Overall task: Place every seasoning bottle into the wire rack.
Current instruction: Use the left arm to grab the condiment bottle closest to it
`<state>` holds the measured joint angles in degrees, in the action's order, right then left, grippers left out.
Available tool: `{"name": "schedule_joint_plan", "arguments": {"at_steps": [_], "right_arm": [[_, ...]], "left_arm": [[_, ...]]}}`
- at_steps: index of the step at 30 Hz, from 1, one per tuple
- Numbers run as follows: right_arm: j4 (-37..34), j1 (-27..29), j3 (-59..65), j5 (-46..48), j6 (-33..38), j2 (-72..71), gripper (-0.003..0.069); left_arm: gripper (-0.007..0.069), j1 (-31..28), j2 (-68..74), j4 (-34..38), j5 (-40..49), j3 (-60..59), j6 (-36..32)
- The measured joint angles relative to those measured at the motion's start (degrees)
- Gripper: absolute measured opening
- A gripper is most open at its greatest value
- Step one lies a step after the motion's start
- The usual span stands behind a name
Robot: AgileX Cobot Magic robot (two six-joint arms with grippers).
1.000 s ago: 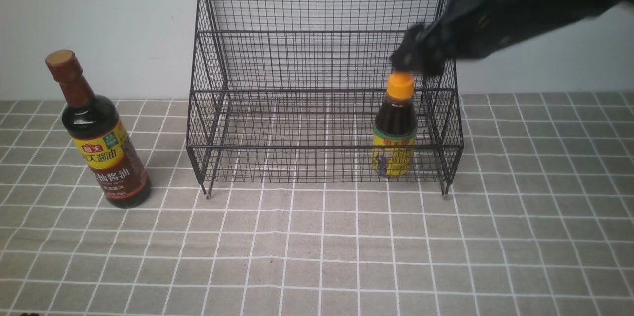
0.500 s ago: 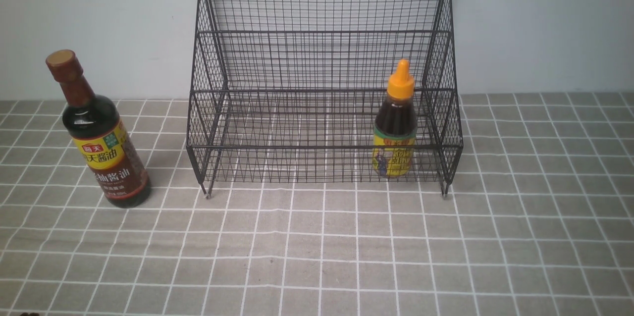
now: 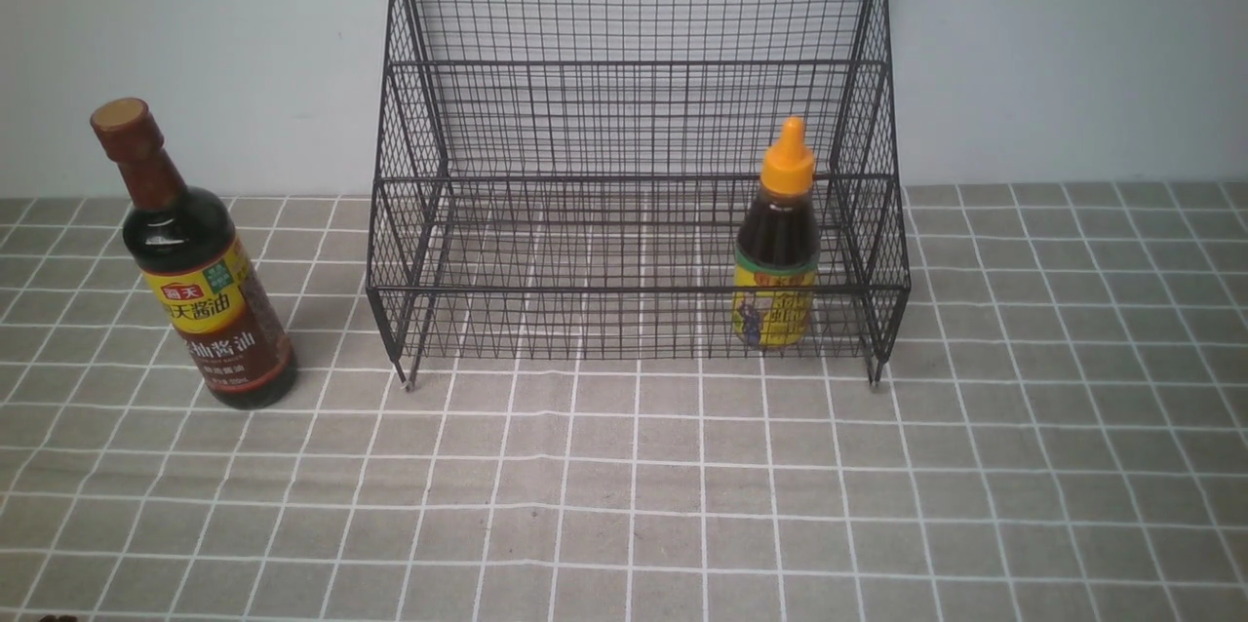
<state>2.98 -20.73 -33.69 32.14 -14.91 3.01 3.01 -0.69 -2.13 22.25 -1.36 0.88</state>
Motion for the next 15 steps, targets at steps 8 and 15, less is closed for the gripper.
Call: {"name": "schedule_joint_plan", "arguments": {"at_steps": [8, 15], "right_arm": [[-3.5, 0.0, 7.2, -0.6, 2.0, -0.2, -0.0011], [-1.4, 1.7, 14.3, -5.2, 6.4, -0.3, -0.0011]], "left_arm": [[-0.0007, 0.0, 0.0, 0.0, 0.0, 0.0, 0.0], [-0.0007, 0.0, 0.0, 0.0, 0.0, 0.0, 0.0]]}}
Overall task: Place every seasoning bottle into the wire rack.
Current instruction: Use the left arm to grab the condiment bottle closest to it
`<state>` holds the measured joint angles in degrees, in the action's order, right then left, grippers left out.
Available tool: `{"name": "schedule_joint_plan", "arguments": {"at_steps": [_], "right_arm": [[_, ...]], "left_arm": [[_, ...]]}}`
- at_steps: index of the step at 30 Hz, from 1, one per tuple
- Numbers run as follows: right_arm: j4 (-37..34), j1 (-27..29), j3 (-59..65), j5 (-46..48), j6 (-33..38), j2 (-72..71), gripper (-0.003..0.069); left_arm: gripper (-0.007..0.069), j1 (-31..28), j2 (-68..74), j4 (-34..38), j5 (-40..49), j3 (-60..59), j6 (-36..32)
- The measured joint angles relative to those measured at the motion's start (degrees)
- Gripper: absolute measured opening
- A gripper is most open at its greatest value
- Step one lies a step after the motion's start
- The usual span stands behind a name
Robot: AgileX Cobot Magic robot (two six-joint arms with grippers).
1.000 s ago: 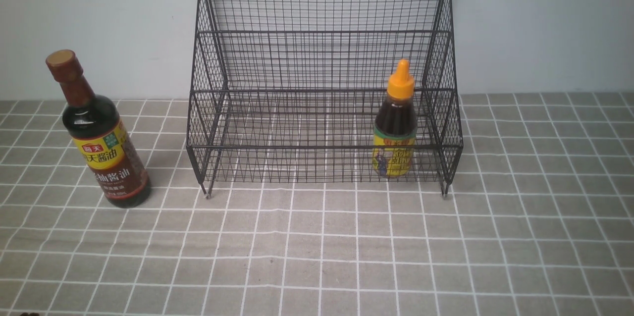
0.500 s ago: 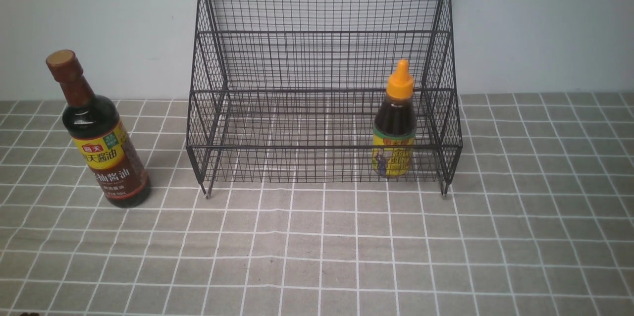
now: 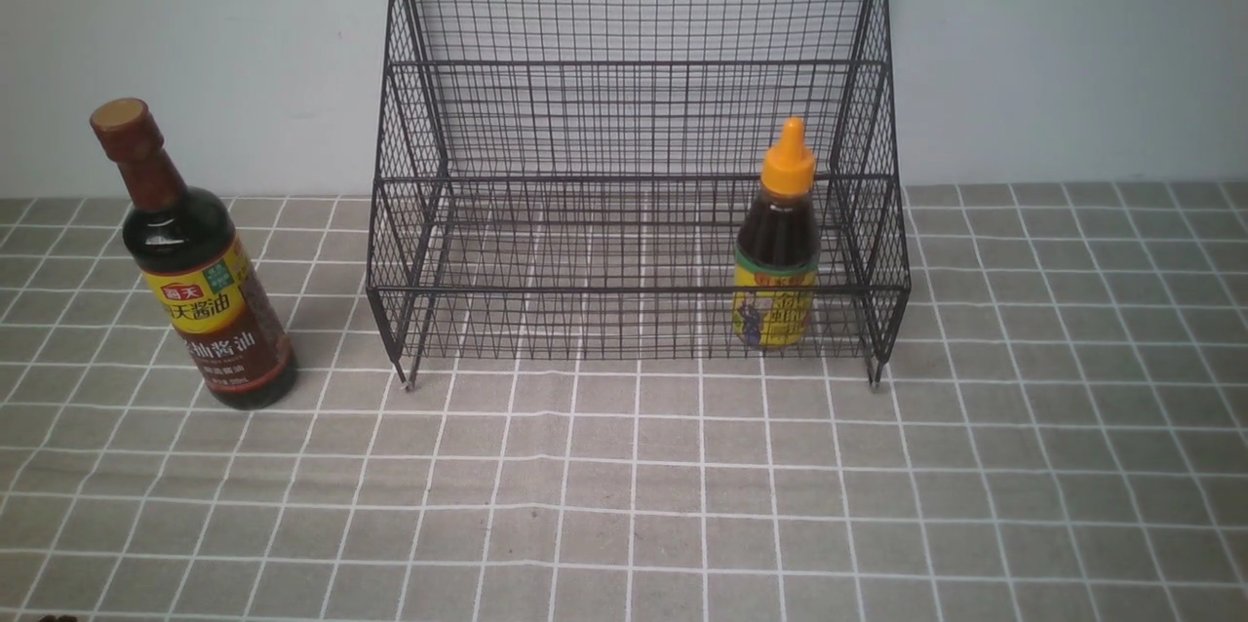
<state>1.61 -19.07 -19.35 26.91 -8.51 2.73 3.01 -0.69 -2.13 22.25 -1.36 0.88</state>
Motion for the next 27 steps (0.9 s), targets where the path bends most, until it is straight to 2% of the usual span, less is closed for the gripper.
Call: {"name": "schedule_joint_plan", "arguments": {"at_steps": [1, 4, 7, 9, 27], "right_arm": [[0.0, 0.7, 0.3, -0.3, 0.0, -0.1, -0.0011], [1.1, 9.1, 6.6, -4.8, 0.2, -0.8, -0.0011], [2.5, 14.5, 13.0, -6.5, 0.2, -2.6, -0.0011], [2.8, 16.0, 17.7, -7.0, 0.2, -3.2, -0.0011], [3.0, 16.4, 20.6, -6.0, 0.2, -3.4, -0.0011]], "left_arm": [[-0.0007, 0.0, 0.0, 0.0, 0.0, 0.0, 0.0], [-0.0007, 0.0, 0.0, 0.0, 0.0, 0.0, 0.0], [-0.0007, 0.0, 0.0, 0.0, 0.0, 0.0, 0.0], [-0.0007, 0.0, 0.0, 0.0, 0.0, 0.0, 0.0], [-0.0007, 0.0, 0.0, 0.0, 0.0, 0.0, 0.0]]}}
